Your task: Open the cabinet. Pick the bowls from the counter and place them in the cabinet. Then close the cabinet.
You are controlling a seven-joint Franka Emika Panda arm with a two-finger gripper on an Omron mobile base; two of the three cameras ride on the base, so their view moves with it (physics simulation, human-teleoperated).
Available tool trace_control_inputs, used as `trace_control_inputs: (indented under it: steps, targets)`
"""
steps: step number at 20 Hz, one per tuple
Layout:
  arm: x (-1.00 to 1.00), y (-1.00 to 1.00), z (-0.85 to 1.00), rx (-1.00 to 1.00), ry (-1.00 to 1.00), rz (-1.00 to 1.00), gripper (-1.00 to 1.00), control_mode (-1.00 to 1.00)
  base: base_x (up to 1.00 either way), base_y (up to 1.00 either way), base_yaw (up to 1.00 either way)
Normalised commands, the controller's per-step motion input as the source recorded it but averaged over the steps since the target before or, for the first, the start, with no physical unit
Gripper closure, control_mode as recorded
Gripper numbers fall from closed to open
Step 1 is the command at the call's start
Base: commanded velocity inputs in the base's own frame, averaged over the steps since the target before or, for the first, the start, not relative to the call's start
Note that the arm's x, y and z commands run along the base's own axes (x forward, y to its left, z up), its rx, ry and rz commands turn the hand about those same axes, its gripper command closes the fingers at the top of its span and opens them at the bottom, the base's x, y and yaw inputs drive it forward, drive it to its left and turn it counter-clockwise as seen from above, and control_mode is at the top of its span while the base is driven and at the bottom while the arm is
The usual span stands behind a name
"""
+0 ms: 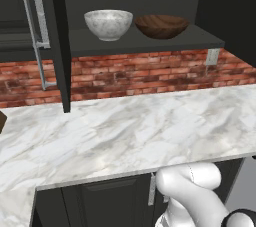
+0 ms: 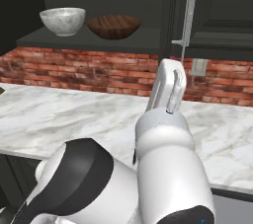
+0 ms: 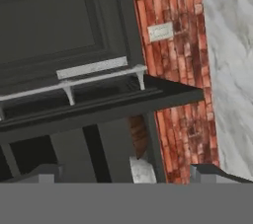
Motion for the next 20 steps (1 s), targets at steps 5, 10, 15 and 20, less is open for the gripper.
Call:
trace_control_inputs:
  steps: [5,10,15,20]
  targets:
    - [0.68,-0.03,-0.16,-0.01,0.0,0.06,-1.0,-1.0,0.0,0.0,0.0]
    - [0.77,-0.31,-0.16,0.0,0.0,0.08,-1.0,-1.0,0.0,0.0,0.0]
    - [0.62,-0.68,-0.2,0.0,-0.01,0.1,-1.0,-1.0,0.0,0.0,0.0]
    - [0.63,-0.5,-0.16,0.0,-0.03,0.09,-1.0,-1.0,0.0,0.0,0.0]
